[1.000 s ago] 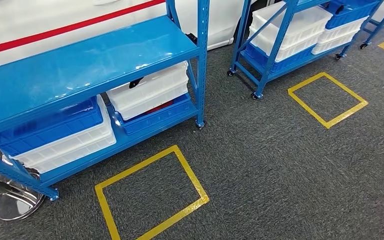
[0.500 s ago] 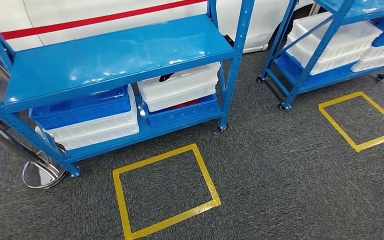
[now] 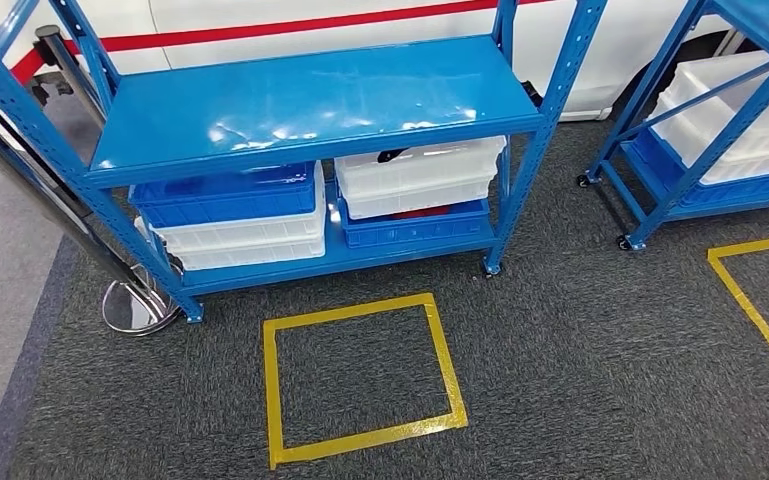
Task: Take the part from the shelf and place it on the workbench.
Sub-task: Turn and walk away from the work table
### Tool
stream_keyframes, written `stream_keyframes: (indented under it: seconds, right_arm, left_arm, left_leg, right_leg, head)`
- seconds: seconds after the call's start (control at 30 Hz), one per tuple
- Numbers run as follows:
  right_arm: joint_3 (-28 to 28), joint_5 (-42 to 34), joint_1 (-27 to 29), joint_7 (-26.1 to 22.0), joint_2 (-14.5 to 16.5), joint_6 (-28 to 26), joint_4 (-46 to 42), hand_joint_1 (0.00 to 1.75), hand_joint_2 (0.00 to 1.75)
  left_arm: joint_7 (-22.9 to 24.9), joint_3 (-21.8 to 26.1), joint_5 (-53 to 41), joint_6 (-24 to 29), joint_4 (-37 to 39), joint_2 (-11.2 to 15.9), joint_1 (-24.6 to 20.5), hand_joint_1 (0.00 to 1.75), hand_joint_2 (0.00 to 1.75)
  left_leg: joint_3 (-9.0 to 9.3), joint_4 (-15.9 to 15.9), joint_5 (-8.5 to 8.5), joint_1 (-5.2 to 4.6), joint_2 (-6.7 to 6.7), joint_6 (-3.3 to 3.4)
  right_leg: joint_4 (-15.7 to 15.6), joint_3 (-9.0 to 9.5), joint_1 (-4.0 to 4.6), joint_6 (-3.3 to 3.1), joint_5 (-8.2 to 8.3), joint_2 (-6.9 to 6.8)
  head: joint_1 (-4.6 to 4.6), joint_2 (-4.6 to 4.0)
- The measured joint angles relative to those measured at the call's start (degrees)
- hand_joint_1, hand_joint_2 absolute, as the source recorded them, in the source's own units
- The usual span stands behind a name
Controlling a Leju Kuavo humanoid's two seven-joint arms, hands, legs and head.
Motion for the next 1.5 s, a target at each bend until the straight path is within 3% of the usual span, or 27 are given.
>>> stream_keyframes:
  seconds: [0.07, 0.13, 0.17, 0.2, 0.23, 0.3, 0.37, 0.43, 0.5, 0.57, 0.63, 0.7, 0.73, 0.77, 0.83, 0.87, 0.93, 1.07, 1.1, 1.17, 1.23, 1.27, 1.3, 1.37, 1.4, 1.47, 1.5]
  right_arm:
    - [-0.01, 0.01, -0.02, 0.02, 0.03, 0.0, -0.01, 0.0, 0.0]
    - [-0.02, 0.02, 0.21, 0.04, 0.01, 0.01, 0.0, 0.0, 0.0]
    - [-0.02, 0.02, 0.3, 0.04, 0.01, 0.01, 0.01, 0.0, 0.0]
    - [-0.02, 0.02, 0.33, 0.04, 0.01, 0.02, 0.01, 0.0, 0.0]
    - [-0.02, 0.02, 0.34, 0.04, 0.01, 0.02, 0.01, 0.0, 0.0]
    - [-0.02, 0.03, 0.26, 0.04, 0.02, 0.02, 0.0, 0.0, 0.0]
    - [-0.02, 0.03, 0.24, 0.03, 0.03, 0.02, 0.0, 0.0, 0.0]
    - [-0.02, 0.05, 0.13, -0.02, 0.03, 0.03, 0.0, 0.0, 0.0]
    - [-0.02, 0.1, -0.18, -0.19, 0.03, 0.04, -0.04, 0.0, 0.0]
    - [-0.02, 0.07, -0.19, -0.65, -0.02, -0.4, -0.08, 0.0, 0.0]
    - [-0.02, 0.07, 0.09, -1.41, -0.05, -1.66, -0.09, 0.0, 0.0]
    - [-0.02, 0.26, 0.22, -1.89, -0.04, -2.91, -0.08, 0.0, 0.0]
    - [-0.02, 0.34, 0.24, -1.95, -0.05, -3.26, -0.08, 0.0, 0.0]
    - [-0.02, 0.38, 0.24, -2.01, -0.07, -3.44, -0.08, 0.0, 0.0]
    - [-0.02, 0.39, 0.28, -2.23, -0.15, -3.38, -0.08, 0.0, 0.0]
    - [-0.02, 0.39, 0.31, -2.34, -0.19, -3.23, -0.08, 0.0, 0.0]
    - [-0.02, 0.38, 0.3, -2.48, -0.22, -2.94, -0.08, 0.0, 0.0]
    - [-0.02, 0.39, 0.42, -2.56, -0.08, -2.63, -0.1, 0.0, 0.0]
    - [-0.02, 0.44, 0.55, -2.62, -0.03, -2.56, -0.1, 0.0, 0.0]
    - [-0.02, 0.68, 0.82, -2.86, -0.03, -2.51, -0.09, 0.0, 0.0]
    - [-0.02, 1.08, 0.96, -3.16, -0.03, -2.48, -0.08, 0.0, 0.0]
    - [-0.02, 1.27, 1.0, -3.33, -0.01, -2.46, -0.08, 0.0, 0.0]
    - [-0.01, 1.46, 1.03, -3.52, 0.03, -2.44, -0.08, 0.0, 0.0]
    - [0.05, 1.81, 1.14, -3.97, 0.16, -2.37, -0.07, 0.0, 0.0]
    - [0.1, 2.05, 1.18, -4.25, 0.23, -2.27, -0.05, 0.0, 0.0]
    - [0.2, 2.52, 1.07, -4.71, 0.39, -2.04, -0.03, 0.0, 0.0]
    - [0.26, 2.74, 0.85, -4.9, 0.44, -1.94, -0.03, 0.0, 0.0]
  left_arm:
    - [0.01, 0.0, 0.0, 0.0, 0.0, 0.02, 0.01, 0.0, 0.0]
    - [0.01, 0.0, 0.0, -0.01, 0.0, 0.03, -0.15, 0.0, 0.0]
    - [0.0, 0.0, 0.0, -0.01, 0.0, 0.03, -0.2, 0.0, 0.0]
    - [0.01, 0.0, 0.0, -0.01, 0.0, 0.03, -0.16, 0.0, 0.0]
    - [0.01, 0.0, 0.0, -0.01, 0.0, 0.03, -0.08, 0.0, 0.0]
    - [0.01, 0.0, 0.0, -0.01, 0.0, 0.03, 0.04, 0.0, 0.0]
    - [0.02, 0.0, 0.0, -0.01, 0.0, 0.03, -0.11, 0.0, 0.0]
    - [0.11, 0.0, 0.0, -0.01, 0.0, 0.03, -0.24, 0.0, 0.0]
    - [0.27, 0.0, 0.0, 0.01, 0.0, 0.02, -0.11, 0.0, 0.0]
    - [0.36, 0.0, 0.0, 0.07, 0.0, -0.03, -0.04, 0.0, 0.0]
    - [0.32, 0.0, 0.01, 0.1, 0.0, -0.15, -0.18, 0.0, 0.0]
    - [0.28, 0.0, 0.04, 0.09, 0.0, -0.31, -0.17, 0.0, 0.0]
    - [0.27, 0.0, 0.05, 0.05, 0.0, -0.38, -0.11, 0.0, 0.0]
    - [0.22, 0.01, 0.08, -0.08, 0.0, -0.41, -0.07, 0.0, 0.0]
    - [-0.08, 0.27, 0.13, -0.5, 0.0, -0.48, -0.04, 0.0, 0.0]
    - [-0.28, 0.58, 0.15, -0.76, 0.0, -0.5, -0.04, 0.0, 0.0]
    - [-0.57, 1.28, 0.16, -1.13, 0.0, -0.52, -0.02, 0.0, 0.0]
    - [-0.63, 2.13, 0.17, -1.25, 0.0, -0.5, -0.01, 0.0, 0.0]
    - [-0.58, 2.25, 0.17, -1.26, 0.0, -0.49, -0.02, 0.0, 0.0]
    - [-0.41, 2.34, 0.17, -1.3, 0.0, -0.48, 0.07, 0.0, 0.0]
    - [-0.17, 2.34, 0.17, -1.36, 0.0, -0.47, 0.37, 0.0, 0.0]
    - [-0.09, 2.34, 0.16, -1.38, 0.0, -0.46, 0.52, 0.0, 0.0]
    - [-0.01, 2.34, 0.16, -1.43, 0.0, -0.45, 0.62, 0.0, 0.0]
    - [0.08, 2.34, 0.15, -1.61, 0.01, -0.34, 0.8, 0.0, 0.0]
    - [0.13, 2.34, 0.16, -1.76, 0.01, -0.25, 0.87, 0.0, 0.0]
    - [0.33, 2.34, 0.16, -2.04, 0.02, -0.09, 0.88, 0.0, 0.0]
    - [0.45, 2.34, 0.16, -2.12, 0.02, -0.07, 0.81, 0.0, 0.0]
  left_leg:
    - [-1.14, 2.49, -1.7, -0.03, 1.92, -0.54]
    - [-4.35, 9.21, -5.43, 0.04, 4.75, -0.96]
    - [-6.19, 13.0, -7.07, 0.17, 5.4, -1.14]
    - [-7.45, 15.61, -7.8, 0.28, 5.75, -1.28]
    - [-7.75, 16.29, -7.46, 0.35, 5.97, -1.34]
    - [-5.02, 11.07, -4.01, 0.38, 6.81, -1.17]
    - [-1.17, 3.42, -1.06, 0.06, 9.18, -0.58]
    - [0.12, 0.38, -0.48, -0.39, 10.33, 0.08]
    - [0.13, 0.04, -0.26, -0.4, 9.16, 0.71]
    - [0.45, -0.55, 0.22, -0.13, 8.14, 1.45]
    - [0.47, -0.81, 0.53, -0.05, 7.25, 1.99]
    - [0.36, -0.76, 0.55, -0.14, 6.39, 2.17]
    - [0.41, -0.71, 0.51, -0.17, 5.98, 2.16]
    - [0.51, -0.67, 0.35, -0.17, 5.58, 2.11]
    - [0.79, -0.49, -0.18, -0.12, 4.93, 1.82]
    - [0.84, -0.27, -0.68, -0.22, 4.7, 1.53]
    - [0.91, -0.02, -1.65, -0.41, 4.46, 0.82]
    - [0.98, 1.64, -2.92, -0.18, 4.95, -0.61]
    - [-0.24, 4.08, -3.66, -0.08, 5.33, -0.94]
    - [-5.06, 11.65, -5.66, 0.12, 5.91, -1.46]
    - [-9.81, 17.07, -5.51, 0.23, 6.06, -1.66]
    - [-10.84, 16.72, -3.71, 0.23, 6.09, -1.58]
    - [-10.78, 14.14, -0.87, 0.19, 6.12, -1.34]
    - [-9.18, 7.33, 4.26, -0.24, 6.29, -0.38]
    - [-8.23, 4.95, 5.21, -0.55, 6.4, 0.22]
    - [-7.13, 3.69, 4.24, -1.11, 6.44, 1.26]
    - [-6.48, 2.92, 3.73, -1.06, 6.29, 1.66]
  right_leg:
    - [-0.49, 0.23, -0.18, -0.88, 0.2, -1.4]
    - [-0.66, 0.29, -0.06, -1.43, 0.16, -2.89]
    - [-0.64, 0.28, 0.06, -1.53, 0.1, -3.66]
    - [-0.62, 0.3, 0.15, -1.55, 0.02, -4.4]
    - [-0.59, 0.36, 0.19, -1.53, -0.08, -5.09]
    - [-0.54, 0.68, 0.21, -1.32, -0.34, -6.37]
    - [-0.45, 1.1, 0.43, -0.86, -0.71, -7.47]
    - [-0.42, 1.42, 0.67, -0.2, -1.01, -8.44]
    - [-0.48, 1.76, 0.62, 0.49, -1.21, -9.13]
    - [1.04, 1.39, 0.37, 1.11, -2.54, -7.13]
    - [7.08, -1.47, 0.18, 1.45, -6.0, -3.91]
    - [14.12, -5.27, 0.14, 1.6, -8.58, -2.79]
    - [15.39, -6.19, 0.14, 1.64, -8.25, -2.7]
    - [14.38, -6.04, 0.12, 1.62, -6.73, -2.68]
    - [7.36, -3.27, 0.07, 1.4, -2.25, -2.57]
    - [3.8, -1.75, 0.16, 1.22, -0.97, -2.46]
    - [0.27, -0.16, 0.34, 0.7, -0.73, -2.28]
    - [-0.31, 1.07, 0.34, -0.89, -1.51, -2.47]
    - [-0.46, 1.65, 0.22, -1.24, -1.74, -2.62]
    - [-0.51, 2.83, 0.24, -1.59, -2.76, -2.92]
    - [-0.52, 4.33, 0.25, -1.57, -4.04, -3.01]
    - [-0.55, 5.29, 0.24, -1.48, -4.78, -3.0]
    - [-0.61, 6.4, 0.23, -1.36, -5.58, -3.0]
    - [-0.89, 8.56, 0.29, -0.95, -7.29, -3.08]
    - [-1.16, 9.36, 0.34, -0.58, -7.98, -3.09]
    - [-1.89, 10.47, 0.32, 0.31, -8.44, -3.21]
    - [-1.49, 10.53, 0.25, 0.77, -7.77, -3.22]
  head:
    - [-0.17, 0.0]
    - [-0.33, 0.0]
    - [-0.34, 0.0]
    - [-0.33, 0.0]
    - [-0.33, 0.0]
    - [-0.33, 0.0]
    - [-0.31, 0.0]
    - [-0.23, 0.0]
    - [-0.19, 0.0]
    - [-0.16, -0.01]
    - [-0.08, -0.01]
    - [-0.06, 0.0]
    - [-0.06, 0.0]
    - [-0.07, 0.0]
    - [-0.05, 0.0]
    - [-0.05, 0.0]
    - [-0.07, 0.0]
    - [-0.13, 0.0]
    - [-0.15, 0.0]
    - [-0.22, 0.0]
    - [-0.22, 0.0]
    - [-0.22, 0.0]
    - [-0.22, 0.0]
    - [-0.19, 0.0]
    - [-0.2, 0.0]
    - [-0.15, 0.0]
    - [-0.15, 0.0]
